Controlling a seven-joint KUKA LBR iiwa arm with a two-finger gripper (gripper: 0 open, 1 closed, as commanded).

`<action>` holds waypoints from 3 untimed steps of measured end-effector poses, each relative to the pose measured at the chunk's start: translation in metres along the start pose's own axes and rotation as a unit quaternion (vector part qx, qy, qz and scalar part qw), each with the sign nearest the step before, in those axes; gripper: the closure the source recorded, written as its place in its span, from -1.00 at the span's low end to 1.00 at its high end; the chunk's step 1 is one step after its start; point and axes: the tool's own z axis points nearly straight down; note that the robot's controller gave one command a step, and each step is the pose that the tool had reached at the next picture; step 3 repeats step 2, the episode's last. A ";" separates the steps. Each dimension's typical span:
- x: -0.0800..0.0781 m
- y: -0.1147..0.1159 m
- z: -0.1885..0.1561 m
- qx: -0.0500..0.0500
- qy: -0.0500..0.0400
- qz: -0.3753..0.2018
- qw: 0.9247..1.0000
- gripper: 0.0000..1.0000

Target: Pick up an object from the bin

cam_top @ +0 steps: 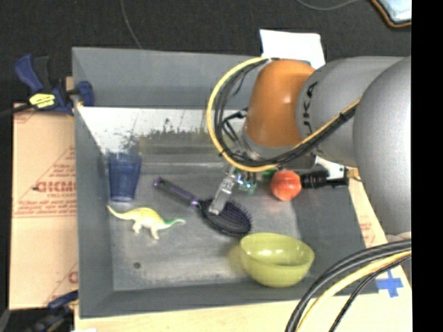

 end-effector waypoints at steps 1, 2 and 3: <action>0.023 -0.012 0.089 0.000 0.001 -0.144 0.990 -1.00; 0.033 0.005 0.087 -0.003 -0.006 -0.030 1.000 1.00; 0.033 0.005 0.087 -0.003 -0.006 -0.030 1.000 1.00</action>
Offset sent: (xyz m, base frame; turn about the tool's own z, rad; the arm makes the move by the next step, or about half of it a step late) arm -0.0279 0.0202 -0.0892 -0.0559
